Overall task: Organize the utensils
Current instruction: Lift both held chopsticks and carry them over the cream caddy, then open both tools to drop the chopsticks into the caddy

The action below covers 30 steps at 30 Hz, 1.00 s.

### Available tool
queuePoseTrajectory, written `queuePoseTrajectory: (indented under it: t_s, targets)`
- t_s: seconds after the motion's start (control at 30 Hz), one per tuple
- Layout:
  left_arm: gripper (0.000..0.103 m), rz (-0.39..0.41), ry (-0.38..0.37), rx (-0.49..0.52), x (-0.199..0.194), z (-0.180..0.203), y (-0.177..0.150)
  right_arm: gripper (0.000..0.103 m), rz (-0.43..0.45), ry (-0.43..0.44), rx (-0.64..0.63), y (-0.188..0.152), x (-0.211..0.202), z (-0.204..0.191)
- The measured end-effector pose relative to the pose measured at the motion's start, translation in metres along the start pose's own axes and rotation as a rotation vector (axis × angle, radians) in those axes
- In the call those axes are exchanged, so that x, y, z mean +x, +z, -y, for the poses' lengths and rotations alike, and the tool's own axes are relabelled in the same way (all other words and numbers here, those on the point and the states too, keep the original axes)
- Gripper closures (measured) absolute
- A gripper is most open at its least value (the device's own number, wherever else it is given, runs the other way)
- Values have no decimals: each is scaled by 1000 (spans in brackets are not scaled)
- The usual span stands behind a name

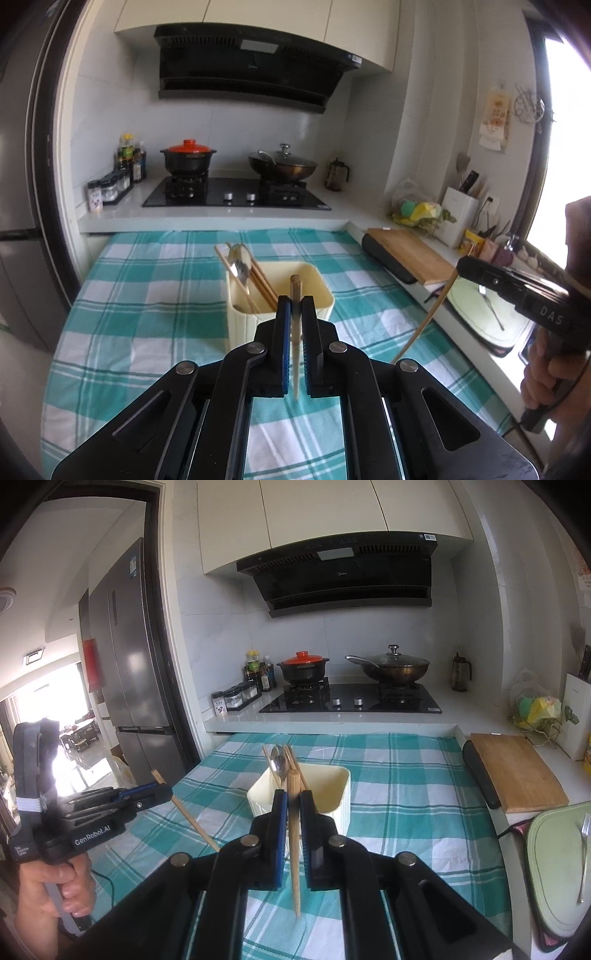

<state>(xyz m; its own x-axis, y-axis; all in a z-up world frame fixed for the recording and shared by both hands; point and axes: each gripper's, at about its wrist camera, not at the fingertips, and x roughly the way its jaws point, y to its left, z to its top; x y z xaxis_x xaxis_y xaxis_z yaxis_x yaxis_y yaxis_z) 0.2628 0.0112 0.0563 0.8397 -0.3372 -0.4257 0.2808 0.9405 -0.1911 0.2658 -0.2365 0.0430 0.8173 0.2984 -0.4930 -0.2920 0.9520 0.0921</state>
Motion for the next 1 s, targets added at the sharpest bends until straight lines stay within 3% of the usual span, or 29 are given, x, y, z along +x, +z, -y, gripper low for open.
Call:
queuePoseTrajectory:
  t_s: [0.1, 0.33, 0.5, 0.6, 0.8, 1.0]
  targets:
    - [100, 24, -19, -21, 0, -9, 26, 96, 22, 4, -2, 21, 5, 3]
    - [100, 92, 31, -12, 25, -22, 81, 96, 86, -4, -19, 78, 30, 7]
    - [100, 43, 60, -4, 72, -27, 94, 96, 84, -23, -48, 106, 71, 6]
    - [100, -27, 65, 5, 105, -30, 90, 96, 23, -38, -72, 107, 108, 9]
    - [100, -172, 80, 5, 167, -39, 71, 96, -182, -67, -104, 87, 189, 22]
    - [96, -232, 105, -4, 199, -48, 61, 94, -307, -2, -62, 67, 247, 35]
